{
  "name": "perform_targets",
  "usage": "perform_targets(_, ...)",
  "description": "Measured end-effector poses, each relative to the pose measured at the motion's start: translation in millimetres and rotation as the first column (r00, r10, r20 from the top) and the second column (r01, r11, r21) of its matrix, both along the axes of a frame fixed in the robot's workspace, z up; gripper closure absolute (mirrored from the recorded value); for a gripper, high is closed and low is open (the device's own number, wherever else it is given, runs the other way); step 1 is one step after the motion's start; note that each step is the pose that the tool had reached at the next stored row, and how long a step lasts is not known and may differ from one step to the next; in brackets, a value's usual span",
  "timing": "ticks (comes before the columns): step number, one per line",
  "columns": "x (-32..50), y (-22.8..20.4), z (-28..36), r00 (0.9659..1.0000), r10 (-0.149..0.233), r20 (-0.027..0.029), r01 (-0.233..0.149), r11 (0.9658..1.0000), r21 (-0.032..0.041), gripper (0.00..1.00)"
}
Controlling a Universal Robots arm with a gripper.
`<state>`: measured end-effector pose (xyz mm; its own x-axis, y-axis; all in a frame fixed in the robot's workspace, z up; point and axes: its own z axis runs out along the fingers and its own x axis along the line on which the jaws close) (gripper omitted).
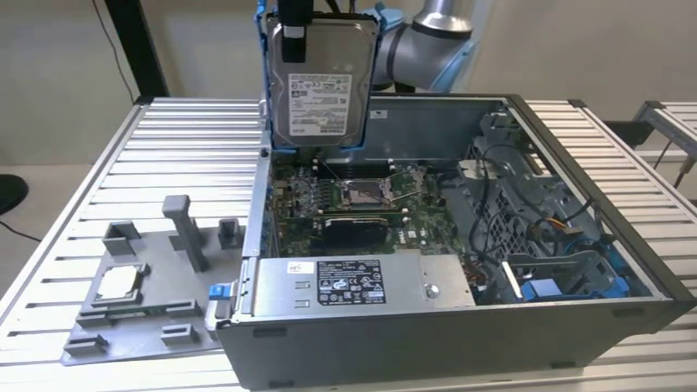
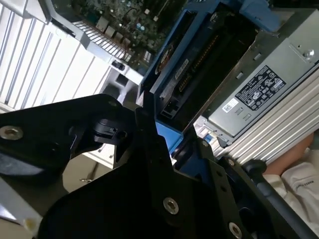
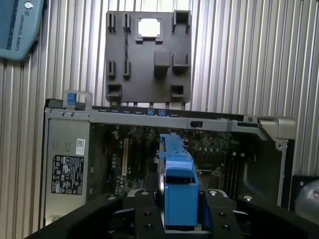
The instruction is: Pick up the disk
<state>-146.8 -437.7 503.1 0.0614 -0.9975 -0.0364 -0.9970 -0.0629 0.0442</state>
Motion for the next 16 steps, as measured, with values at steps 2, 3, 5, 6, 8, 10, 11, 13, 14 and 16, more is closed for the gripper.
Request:
perform_targets(2, 8.4, -2.2, 0.0, 1.0, 0.0, -0.001, 0.0, 1.0, 0.0, 1.0)
perform_targets(3, 12.4, -3.2, 0.0, 1.0, 0.0, -0.0015, 0.0, 1.0, 0.0, 1.0)
perform_targets(5, 20.8, -5.4, 0.0, 1.0, 0.0, -0.0026, 0.0, 1.0, -0.0001, 1.0)
perform_targets(6, 24.5, -6.4, 0.0, 1.0, 0.0, -0.0031, 0.0, 1.0, 0.0, 1.0)
perform_targets(8, 32.4, -8.4, 0.0, 1.0, 0.0, -0.004, 0.0, 1.0, 0.0001, 1.0)
perform_targets(10, 40.2, -10.6, 0.0, 1.0, 0.0, -0.005, 0.0, 1.0, -0.0001, 1.0)
perform_targets(11, 43.9, -11.9, 0.1, 1.0, 0.0, -0.0054, 0.0, 1.0, -0.0001, 1.0)
perform_targets(13, 50.7, -15.0, 0.0, 1.0, 0.0, -0.0062, 0.0, 1.0, -0.0001, 1.0)
perform_targets(14, 53.8, -16.9, 0.0, 1.0, 0.0, -0.0065, 0.0, 1.0, -0.0001, 1.0)
perform_targets(16, 59.7, -21.2, 0.1, 1.0, 0.0, -0.007, 0.0, 1.0, -0.0001, 1.0)
